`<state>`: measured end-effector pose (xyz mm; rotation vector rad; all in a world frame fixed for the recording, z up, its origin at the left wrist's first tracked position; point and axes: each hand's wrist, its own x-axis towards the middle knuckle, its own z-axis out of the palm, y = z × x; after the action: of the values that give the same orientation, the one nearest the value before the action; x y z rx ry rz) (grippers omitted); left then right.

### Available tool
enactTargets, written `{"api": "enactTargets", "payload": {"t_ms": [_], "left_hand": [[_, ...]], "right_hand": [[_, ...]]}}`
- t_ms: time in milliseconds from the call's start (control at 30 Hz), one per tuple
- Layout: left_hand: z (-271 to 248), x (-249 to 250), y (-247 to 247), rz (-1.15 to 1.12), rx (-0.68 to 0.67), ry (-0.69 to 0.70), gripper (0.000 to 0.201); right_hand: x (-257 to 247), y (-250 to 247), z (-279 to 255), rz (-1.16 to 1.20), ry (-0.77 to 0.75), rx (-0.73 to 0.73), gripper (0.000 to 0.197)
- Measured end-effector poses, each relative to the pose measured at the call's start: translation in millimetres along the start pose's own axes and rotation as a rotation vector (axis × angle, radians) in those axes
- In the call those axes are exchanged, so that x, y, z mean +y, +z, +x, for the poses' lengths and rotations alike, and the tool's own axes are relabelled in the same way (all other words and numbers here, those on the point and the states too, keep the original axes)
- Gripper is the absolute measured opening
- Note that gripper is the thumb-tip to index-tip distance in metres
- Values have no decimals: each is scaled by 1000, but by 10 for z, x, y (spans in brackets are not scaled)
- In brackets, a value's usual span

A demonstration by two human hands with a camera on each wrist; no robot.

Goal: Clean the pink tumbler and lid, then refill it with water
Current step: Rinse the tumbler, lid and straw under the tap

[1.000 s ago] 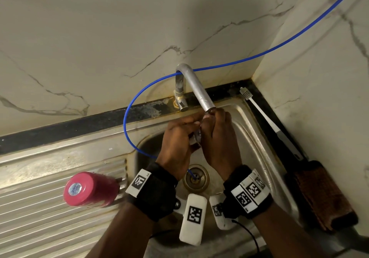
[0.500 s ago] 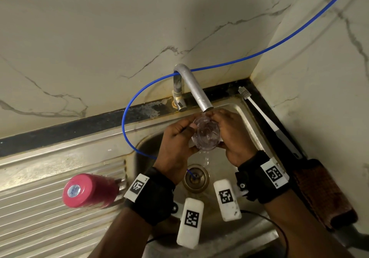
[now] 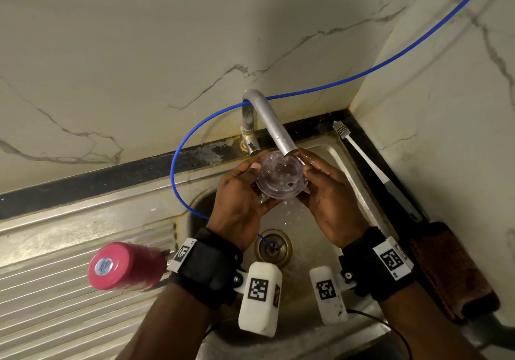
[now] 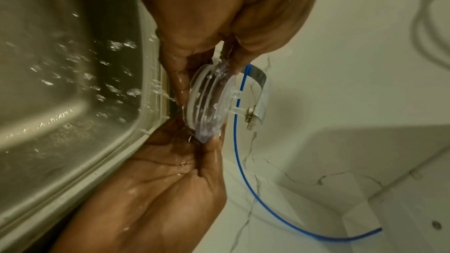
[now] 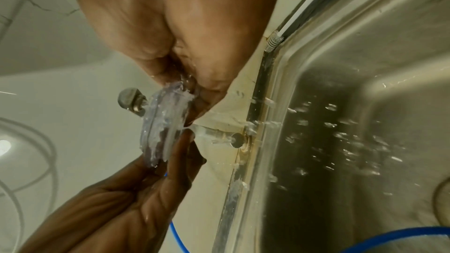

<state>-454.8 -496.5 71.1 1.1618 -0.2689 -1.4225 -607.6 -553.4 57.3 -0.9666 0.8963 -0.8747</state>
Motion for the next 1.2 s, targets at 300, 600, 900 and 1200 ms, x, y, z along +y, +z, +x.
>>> {"api": "enactTargets", "payload": {"t_ms": [300, 600, 900, 1200], "left_hand": [[25, -36, -56, -50, 12, -44, 37], [13, -53, -26, -73, 26, -55, 37], [52, -111, 56, -67, 119, -91, 37], [74, -82, 127, -107, 154, -95, 38]], "right_hand": [[119, 26, -43, -148, -55, -47, 49], [90, 69, -30, -358, -183, 45, 45], [108, 77, 11, -557, -310, 246, 28], [204, 185, -67, -411, -216, 256, 24]]}}
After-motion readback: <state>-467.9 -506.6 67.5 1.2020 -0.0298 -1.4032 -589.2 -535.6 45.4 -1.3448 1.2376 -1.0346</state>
